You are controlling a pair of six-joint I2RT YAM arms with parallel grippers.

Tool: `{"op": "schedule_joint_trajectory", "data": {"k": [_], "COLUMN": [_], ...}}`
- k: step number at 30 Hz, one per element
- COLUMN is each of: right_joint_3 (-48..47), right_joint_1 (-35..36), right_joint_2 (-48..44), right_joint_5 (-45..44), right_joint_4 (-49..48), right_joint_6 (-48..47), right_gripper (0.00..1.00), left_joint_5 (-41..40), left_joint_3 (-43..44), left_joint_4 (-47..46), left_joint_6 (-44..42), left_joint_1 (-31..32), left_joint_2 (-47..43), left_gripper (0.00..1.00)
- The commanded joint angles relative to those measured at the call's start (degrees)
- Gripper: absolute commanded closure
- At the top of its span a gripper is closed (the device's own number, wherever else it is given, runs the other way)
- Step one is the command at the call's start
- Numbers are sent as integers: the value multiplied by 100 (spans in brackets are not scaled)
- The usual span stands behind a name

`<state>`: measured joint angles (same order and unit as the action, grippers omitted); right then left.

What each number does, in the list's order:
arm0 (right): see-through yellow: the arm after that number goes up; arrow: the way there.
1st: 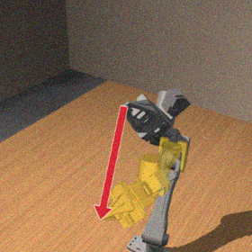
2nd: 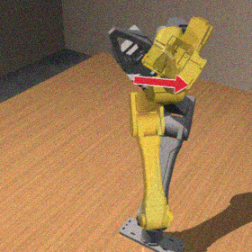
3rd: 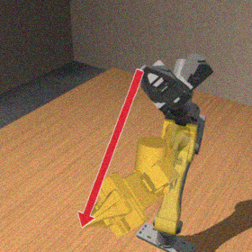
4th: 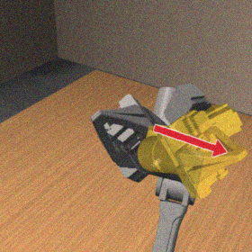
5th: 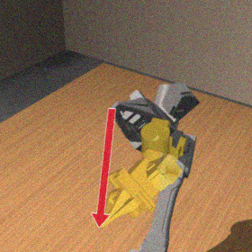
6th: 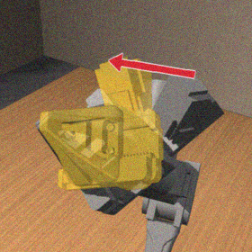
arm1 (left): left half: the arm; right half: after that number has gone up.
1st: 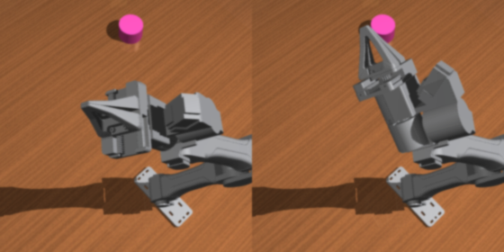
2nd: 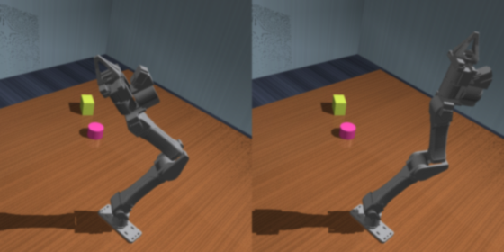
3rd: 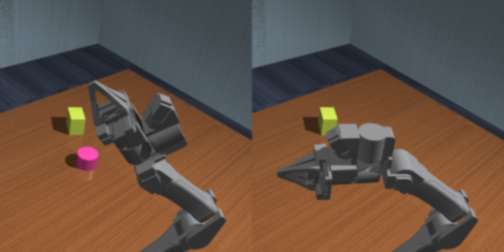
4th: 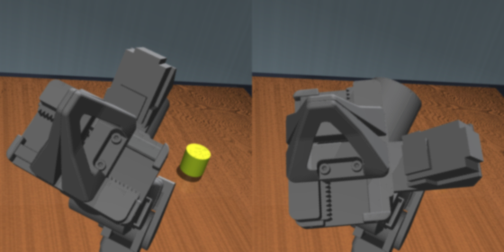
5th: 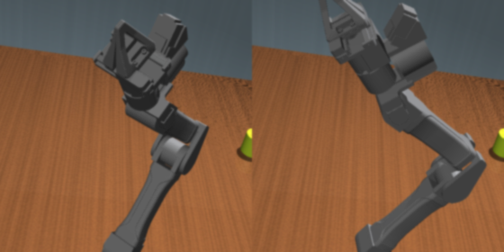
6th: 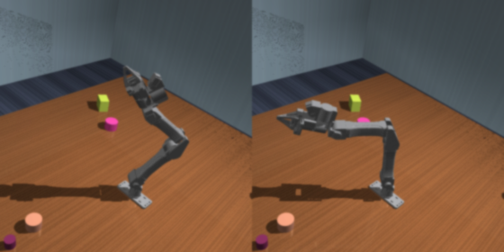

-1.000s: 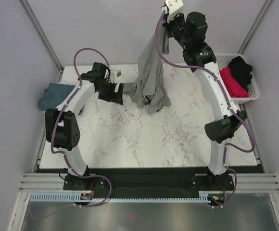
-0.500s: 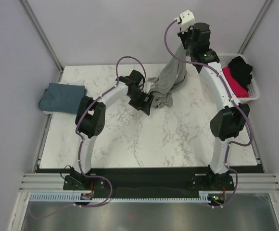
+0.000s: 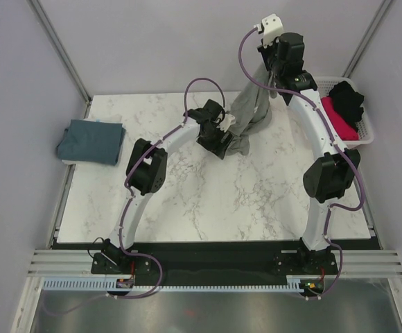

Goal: Fold and stack the t-shirts
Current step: Flatten the tshirt out

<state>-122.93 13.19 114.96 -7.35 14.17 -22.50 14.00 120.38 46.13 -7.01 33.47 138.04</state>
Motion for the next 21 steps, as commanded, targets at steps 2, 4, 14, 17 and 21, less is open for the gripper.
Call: {"op": "schedule_joint_trajectory", "data": {"k": [2, 4, 14, 17, 21], "right_joint_3": [41, 68, 191, 261, 323], "right_joint_1": [-1, -1, -1, 8, -1], "right_joint_2": [-202, -211, -272, -298, -333], "right_joint_5": [67, 68, 59, 15, -11], "right_joint_4": [-213, -213, -187, -187, -187], "right_joint_6": [79, 79, 44, 0, -17], "right_gripper": [100, 100, 100, 100, 100], "left_joint_5": [-503, -495, -258, -100, 103], "left_joint_3": [101, 30, 399, 373, 346], "left_joint_4": [-122, -139, -201, -192, -148], "left_joint_6": [-205, -170, -363, -398, -398], "left_joint_1": [-95, -130, -254, -254, -254], "left_joint_2": [-119, -198, 171, 171, 180], "left_gripper": [19, 20, 53, 59, 67]}}
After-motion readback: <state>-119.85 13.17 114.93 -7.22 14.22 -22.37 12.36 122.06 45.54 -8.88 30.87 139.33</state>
